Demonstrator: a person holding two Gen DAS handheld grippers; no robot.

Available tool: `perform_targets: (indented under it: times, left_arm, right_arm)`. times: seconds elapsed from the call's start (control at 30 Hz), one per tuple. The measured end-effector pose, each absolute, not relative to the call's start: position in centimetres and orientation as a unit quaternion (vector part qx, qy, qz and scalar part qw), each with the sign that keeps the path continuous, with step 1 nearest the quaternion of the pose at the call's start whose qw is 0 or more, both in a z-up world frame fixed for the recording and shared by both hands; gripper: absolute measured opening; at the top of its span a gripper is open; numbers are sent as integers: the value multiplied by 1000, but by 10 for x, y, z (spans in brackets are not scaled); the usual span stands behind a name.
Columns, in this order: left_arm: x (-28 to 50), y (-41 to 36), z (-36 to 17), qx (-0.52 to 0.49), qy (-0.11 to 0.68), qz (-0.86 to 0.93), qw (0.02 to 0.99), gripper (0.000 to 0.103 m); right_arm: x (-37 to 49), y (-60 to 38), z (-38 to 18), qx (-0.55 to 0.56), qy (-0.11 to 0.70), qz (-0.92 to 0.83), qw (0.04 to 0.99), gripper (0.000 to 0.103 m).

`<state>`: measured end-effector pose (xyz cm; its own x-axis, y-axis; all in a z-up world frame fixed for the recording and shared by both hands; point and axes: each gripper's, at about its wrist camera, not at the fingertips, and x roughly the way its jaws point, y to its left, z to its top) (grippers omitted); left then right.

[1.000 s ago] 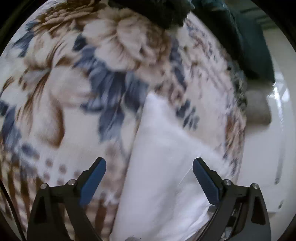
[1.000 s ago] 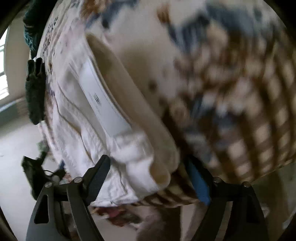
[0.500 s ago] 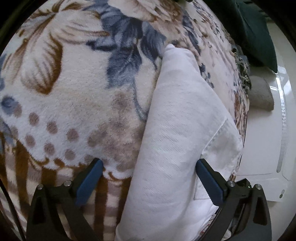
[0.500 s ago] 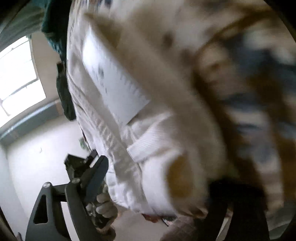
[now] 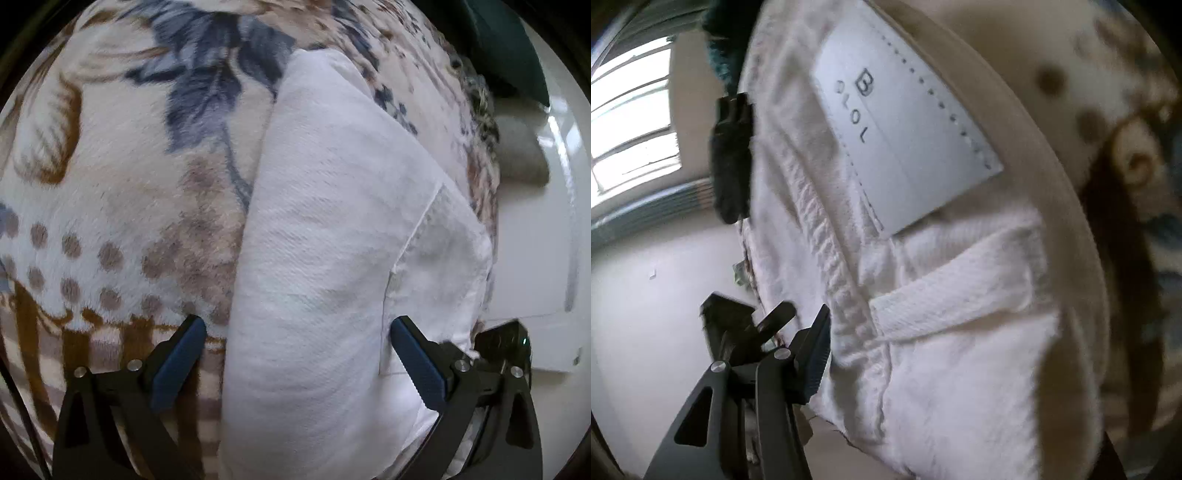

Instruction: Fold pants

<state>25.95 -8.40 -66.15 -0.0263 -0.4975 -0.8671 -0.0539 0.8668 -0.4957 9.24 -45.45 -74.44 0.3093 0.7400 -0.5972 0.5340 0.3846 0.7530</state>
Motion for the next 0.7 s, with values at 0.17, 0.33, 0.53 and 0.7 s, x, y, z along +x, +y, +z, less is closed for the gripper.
perform_targets:
  times: [0.17,0.33,0.53,0.7]
  left_arm:
    - [253,-100,-647,-145,675,-169,703,63]
    - [252,-103,-641,-140,671,-161,710,48]
    - [251,-94,-642,-144,668,-162,712,42]
    - [249,-88,-637,-155,671,-155,708,49]
  right_arm:
    - [95,-451,-745,540,582,78,603,57]
    - [95,-429,-736,557,572,47,600,47]
    - [92,-432,-733,580,557,29,594,45]
    - [105,-436,-717,527,598,18,603,58]
